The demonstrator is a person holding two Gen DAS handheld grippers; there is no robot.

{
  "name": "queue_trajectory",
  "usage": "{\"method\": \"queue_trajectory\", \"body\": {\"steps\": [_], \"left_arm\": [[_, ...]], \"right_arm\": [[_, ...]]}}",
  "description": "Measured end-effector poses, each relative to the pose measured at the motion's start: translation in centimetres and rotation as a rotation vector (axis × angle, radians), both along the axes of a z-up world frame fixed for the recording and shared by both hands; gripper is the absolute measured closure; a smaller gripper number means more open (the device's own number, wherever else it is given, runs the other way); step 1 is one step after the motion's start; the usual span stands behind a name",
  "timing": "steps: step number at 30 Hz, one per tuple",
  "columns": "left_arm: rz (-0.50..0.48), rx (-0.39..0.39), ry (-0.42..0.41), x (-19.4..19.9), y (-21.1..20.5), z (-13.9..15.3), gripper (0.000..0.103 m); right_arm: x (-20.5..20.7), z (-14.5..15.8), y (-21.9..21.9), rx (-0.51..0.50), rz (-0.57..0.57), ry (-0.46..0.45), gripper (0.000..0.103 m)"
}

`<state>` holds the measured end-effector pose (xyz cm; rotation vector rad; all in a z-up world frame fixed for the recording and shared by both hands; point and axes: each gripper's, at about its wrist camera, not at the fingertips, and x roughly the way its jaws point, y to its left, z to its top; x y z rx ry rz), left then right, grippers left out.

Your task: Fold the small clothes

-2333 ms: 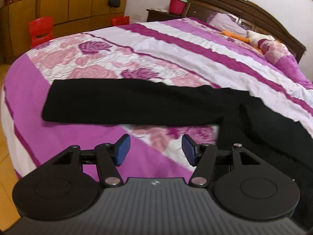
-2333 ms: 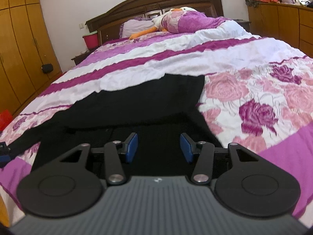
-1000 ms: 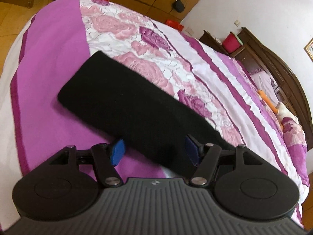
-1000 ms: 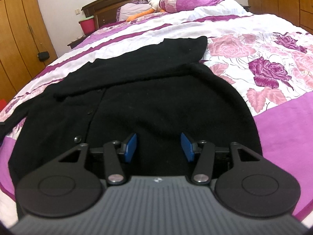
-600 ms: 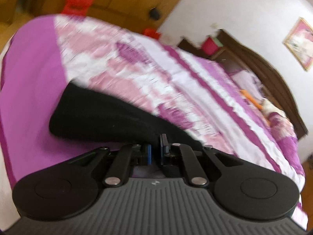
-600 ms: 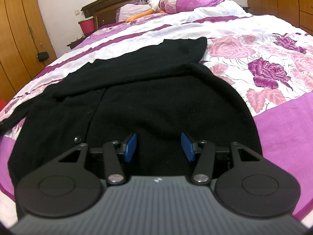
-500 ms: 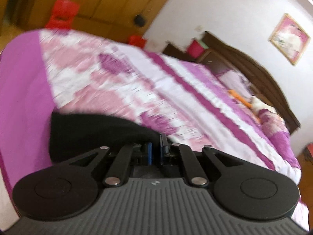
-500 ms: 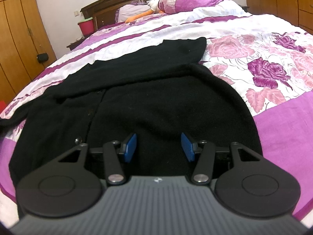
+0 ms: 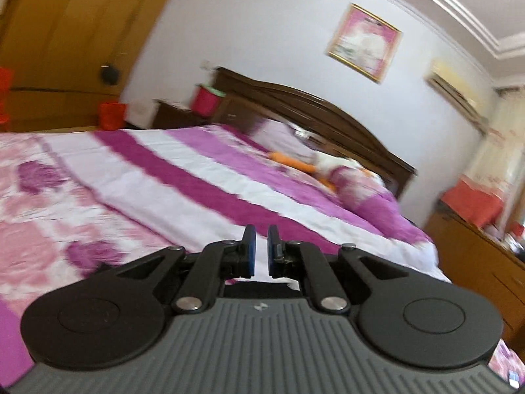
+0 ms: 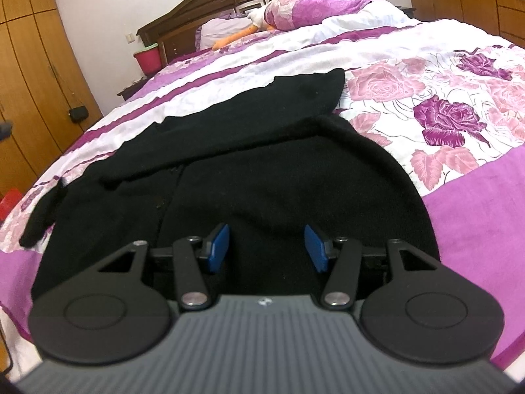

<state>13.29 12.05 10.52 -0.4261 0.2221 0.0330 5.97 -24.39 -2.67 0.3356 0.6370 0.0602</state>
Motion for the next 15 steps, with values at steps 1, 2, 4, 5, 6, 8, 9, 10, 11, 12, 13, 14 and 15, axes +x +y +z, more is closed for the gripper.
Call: {"method": "queue_trajectory", "body": {"steps": [1, 2, 4, 5, 6, 8, 9, 10, 11, 12, 13, 14, 15], "left_arm": [[-0.016, 0.005, 0.006, 0.3, -1.0, 0.1, 0.095], [-0.021, 0.009, 0.014, 0.5, -1.9, 0.1, 0.095], [-0.003, 0.02, 0.047, 0.8, -3.0, -0.2, 0.095], [0.021, 0.033, 0.07, 0.8, -3.6, -0.5, 0.094], [0.034, 0.051, 0.089, 0.8, -4.0, -0.9, 0.093], [0.054, 0.1, 0.138, 0.7, -4.4, -1.8, 0.093], [0.068, 0.119, 0.166, 0.5, -4.3, -2.4, 0.092], [0.081, 0.129, 0.189, 0.3, -4.0, -2.9, 0.09], [0.1, 0.132, 0.212, 0.1, -3.6, -3.6, 0.081], [0.124, 0.129, 0.237, -0.2, -2.8, -4.4, 0.066], [0.145, 0.124, 0.255, -0.5, -2.0, -5.1, 0.057], [0.176, 0.118, 0.273, -1.0, -1.3, -5.8, 0.044], [0.201, 0.113, 0.286, -1.5, -0.3, -6.3, 0.04]], "right_arm": [[0.0, 0.0, -0.1, 0.003, 0.0, 0.0, 0.05], [0.0, 0.0, -0.1, 0.005, 0.001, -0.001, 0.05], [-0.1, 0.1, -0.2, 0.008, 0.004, -0.004, 0.05], [-0.2, 0.1, -0.3, 0.01, 0.005, -0.007, 0.05], [-0.2, 0.1, -0.5, 0.012, 0.002, -0.007, 0.05], [-0.3, 0.3, -0.6, 0.013, 0.001, -0.013, 0.049], [-0.4, 0.4, -0.6, 0.011, 0.004, -0.02, 0.049], [-0.4, 0.6, -0.6, 0.009, 0.008, -0.027, 0.049], [-0.4, 0.8, -0.5, 0.006, 0.014, -0.037, 0.049], [-0.5, 0.9, -0.4, 0.005, 0.02, -0.044, 0.049], [-0.4, 1.0, -0.3, 0.005, 0.026, -0.049, 0.049], [-0.4, 1.1, -0.2, 0.006, 0.031, -0.052, 0.049], [-0.4, 1.1, -0.1, 0.005, 0.038, -0.054, 0.049]]}}
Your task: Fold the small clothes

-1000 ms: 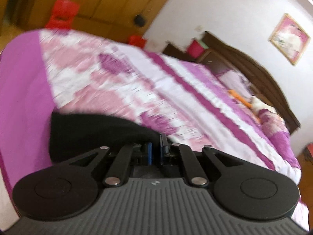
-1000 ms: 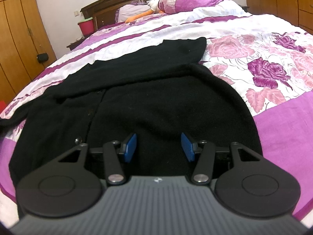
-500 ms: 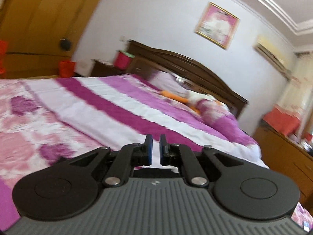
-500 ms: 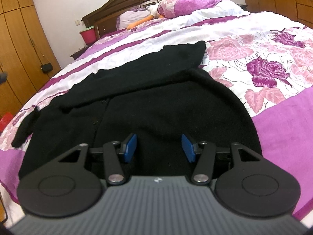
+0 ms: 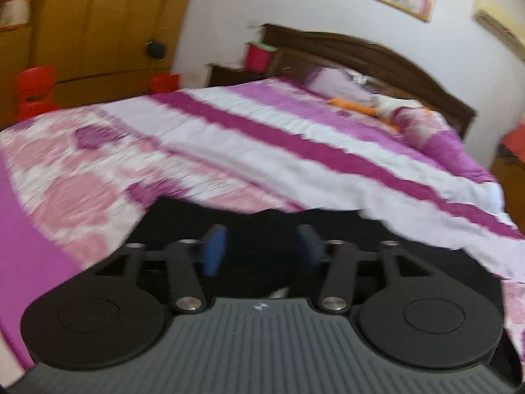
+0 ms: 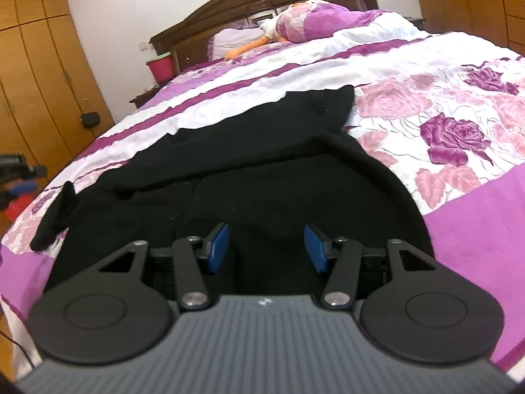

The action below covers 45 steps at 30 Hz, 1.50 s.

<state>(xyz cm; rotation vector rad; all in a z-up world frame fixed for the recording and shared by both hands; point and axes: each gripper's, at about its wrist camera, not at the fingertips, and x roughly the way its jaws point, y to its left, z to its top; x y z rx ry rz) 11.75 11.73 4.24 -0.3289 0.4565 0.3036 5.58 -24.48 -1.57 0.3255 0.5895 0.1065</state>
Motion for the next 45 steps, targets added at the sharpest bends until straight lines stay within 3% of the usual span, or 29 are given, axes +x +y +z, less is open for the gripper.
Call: {"method": "queue_trajectory", "body": {"steps": [6, 11, 14, 19, 20, 21, 23, 30, 38, 41, 45], "left_arm": [[0.164, -0.071, 0.084, -1.6, 4.8, -3.2, 0.026], [0.275, -0.177, 0.146, -1.3, 7.7, -5.5, 0.022], [0.287, -0.254, 0.128, -0.5, 8.9, -6.9, 0.022], [0.27, -0.29, 0.039, 1.1, 10.2, -7.4, 0.026], [0.26, -0.296, 0.035, 1.3, 10.1, -7.2, 0.042], [0.243, -0.3, 0.03, 1.5, 10.3, -7.0, 0.067], [0.203, -0.311, 0.021, 1.7, 10.4, -6.4, 0.079], [0.031, -0.297, -0.114, 1.5, 8.6, -2.3, 0.083], [-0.187, -0.234, -0.225, 4.2, 1.5, 3.6, 0.083], [-0.263, -0.215, -0.228, 5.6, -2.0, 4.4, 0.083], [-0.349, -0.235, -0.18, 7.5, -6.1, 3.3, 0.083]], "right_arm": [[0.4, -0.2, 0.6, -0.025, 0.003, 0.007, 0.049], [1.2, 0.3, 1.0, -0.069, 0.016, -0.017, 0.049], [1.8, 0.6, 1.3, -0.073, 0.026, -0.023, 0.049], [2.3, 0.5, 2.0, -0.077, 0.051, -0.023, 0.049], [2.4, 0.5, 2.2, -0.076, 0.055, -0.022, 0.049], [2.4, 0.4, 2.3, -0.074, 0.059, -0.021, 0.049], [2.3, 0.3, 2.4, -0.073, 0.061, -0.02, 0.049], [1.9, 0.2, 2.3, -0.048, 0.052, -0.025, 0.049], [1.3, 0.2, 2.1, -0.046, 0.046, -0.038, 0.049], [1.2, 0.2, 1.9, -0.04, 0.041, -0.04, 0.049], [1.0, 0.1, 1.5, -0.038, 0.027, -0.042, 0.049]]}}
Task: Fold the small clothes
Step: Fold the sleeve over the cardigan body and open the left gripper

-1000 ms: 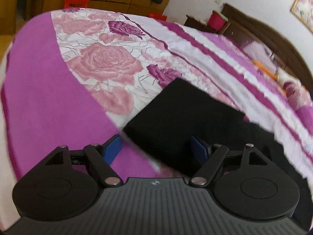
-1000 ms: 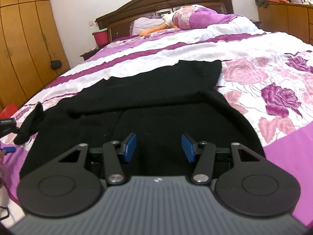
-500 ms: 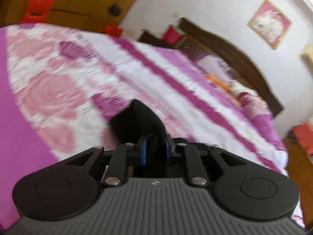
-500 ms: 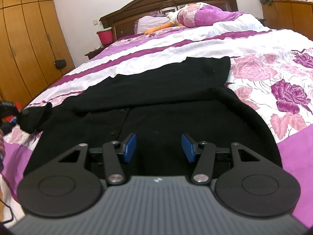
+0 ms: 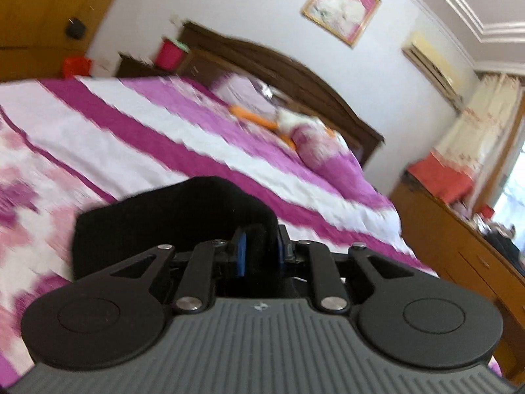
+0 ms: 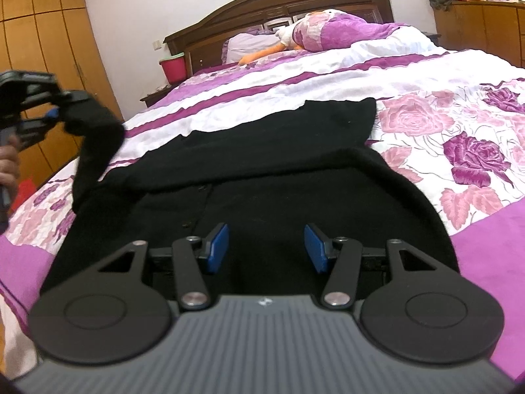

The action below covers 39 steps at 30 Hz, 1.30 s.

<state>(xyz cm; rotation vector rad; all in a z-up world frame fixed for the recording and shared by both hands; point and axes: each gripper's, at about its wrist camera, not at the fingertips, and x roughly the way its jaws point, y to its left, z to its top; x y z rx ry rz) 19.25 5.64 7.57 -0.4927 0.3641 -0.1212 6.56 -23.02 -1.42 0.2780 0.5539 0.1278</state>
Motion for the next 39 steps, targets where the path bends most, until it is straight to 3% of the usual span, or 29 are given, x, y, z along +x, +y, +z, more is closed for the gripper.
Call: {"method": "queue_trajectory", "body": {"steps": [3, 7, 12, 15, 23, 29, 33, 39], "left_arm": [[-0.057, 0.027, 0.071, 1.4, -2.7, -1.9, 0.082], [-0.154, 0.104, 0.223, 3.2, -5.2, -5.4, 0.08], [-0.154, 0.228, 0.247, 1.9, -6.1, -6.7, 0.044], [-0.162, 0.255, 0.233, 0.5, -5.6, -6.2, 0.037], [-0.089, 0.352, 0.311, -4.4, -2.7, -5.7, 0.034], [-0.019, 0.382, 0.381, -8.2, 0.8, -7.0, 0.033], [0.05, 0.45, 0.408, -9.5, 2.5, -7.8, 0.033], [0.068, 0.407, 0.402, -10.4, 4.3, -7.8, 0.032]], "right_arm": [[-0.2, 0.0, -0.4, 0.004, -0.015, 0.003, 0.049], [-0.4, -0.2, -0.9, 0.009, -0.03, 0.006, 0.049], [0.0, -0.4, -1.2, 0.015, -0.039, 0.017, 0.049], [0.2, -0.4, -1.0, 0.016, -0.034, 0.015, 0.049], [0.1, 0.4, 0.7, -0.017, 0.026, -0.008, 0.049], [0.7, 0.9, 2.9, -0.088, 0.093, -0.015, 0.049], [1.5, 1.3, 4.6, -0.145, 0.144, -0.007, 0.049], [2.8, 2.2, 8.6, -0.261, 0.267, -0.068, 0.049]]}}
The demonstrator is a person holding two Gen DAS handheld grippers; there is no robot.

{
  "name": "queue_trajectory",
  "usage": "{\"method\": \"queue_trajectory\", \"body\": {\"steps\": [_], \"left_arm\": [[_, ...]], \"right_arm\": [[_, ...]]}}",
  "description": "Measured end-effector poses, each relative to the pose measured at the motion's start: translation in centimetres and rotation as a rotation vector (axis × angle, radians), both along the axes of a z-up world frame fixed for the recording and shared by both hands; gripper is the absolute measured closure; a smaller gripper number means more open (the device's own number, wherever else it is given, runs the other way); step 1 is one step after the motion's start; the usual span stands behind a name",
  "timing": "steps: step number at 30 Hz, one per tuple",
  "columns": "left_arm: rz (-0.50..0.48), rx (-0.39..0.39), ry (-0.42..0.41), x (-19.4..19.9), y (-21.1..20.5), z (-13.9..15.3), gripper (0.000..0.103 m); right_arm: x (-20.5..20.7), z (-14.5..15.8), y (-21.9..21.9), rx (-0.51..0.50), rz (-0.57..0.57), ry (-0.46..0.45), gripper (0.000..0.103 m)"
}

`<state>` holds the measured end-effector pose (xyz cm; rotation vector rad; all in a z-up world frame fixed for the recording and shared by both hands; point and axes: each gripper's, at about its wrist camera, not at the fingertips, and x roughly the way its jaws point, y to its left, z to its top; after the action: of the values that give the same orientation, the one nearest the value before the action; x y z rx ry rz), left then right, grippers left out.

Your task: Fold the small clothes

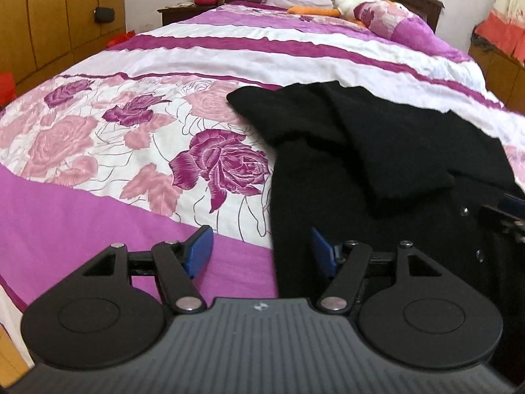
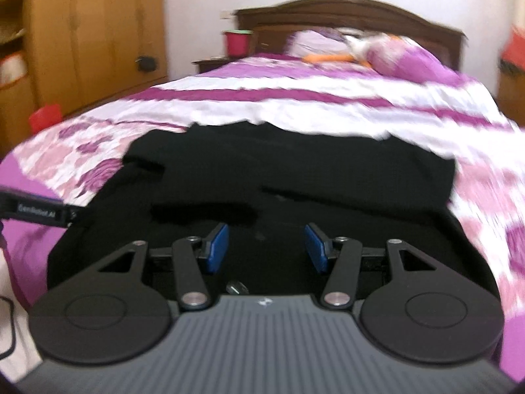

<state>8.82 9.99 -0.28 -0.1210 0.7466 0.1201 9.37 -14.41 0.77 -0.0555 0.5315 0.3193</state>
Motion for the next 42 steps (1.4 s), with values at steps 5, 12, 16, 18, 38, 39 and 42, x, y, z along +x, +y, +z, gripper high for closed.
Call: {"method": "queue_trajectory", "body": {"steps": [5, 12, 16, 18, 38, 39, 42], "left_arm": [[0.002, -0.012, -0.032, -0.4, 0.6, 0.3, 0.032], [0.053, -0.02, -0.037, -0.8, 1.7, 0.1, 0.032], [0.077, -0.035, -0.017, -0.5, 2.3, -0.6, 0.032], [0.078, -0.037, -0.02, -0.6, 2.5, -0.7, 0.032], [0.043, 0.022, -0.075, 1.1, 0.2, 0.5, 0.032], [0.037, 0.028, -0.084, 1.5, 0.0, 0.6, 0.032], [0.029, 0.047, -0.102, 3.4, -0.7, 0.8, 0.032]], "right_arm": [[1.8, 0.1, 3.3, -0.103, 0.137, -0.045, 0.049], [3.6, -0.7, 5.7, -0.18, 0.325, -0.067, 0.035], [4.2, -1.7, 7.1, -0.256, 0.4, -0.071, 0.035], [4.5, -2.3, 7.7, -0.294, 0.413, -0.082, 0.035], [6.1, -0.2, 6.7, -0.138, 0.349, -0.098, 0.087], [6.4, 0.6, 6.0, -0.082, 0.329, -0.09, 0.087], [7.6, 2.8, 4.0, 0.072, 0.271, -0.059, 0.087]]}}
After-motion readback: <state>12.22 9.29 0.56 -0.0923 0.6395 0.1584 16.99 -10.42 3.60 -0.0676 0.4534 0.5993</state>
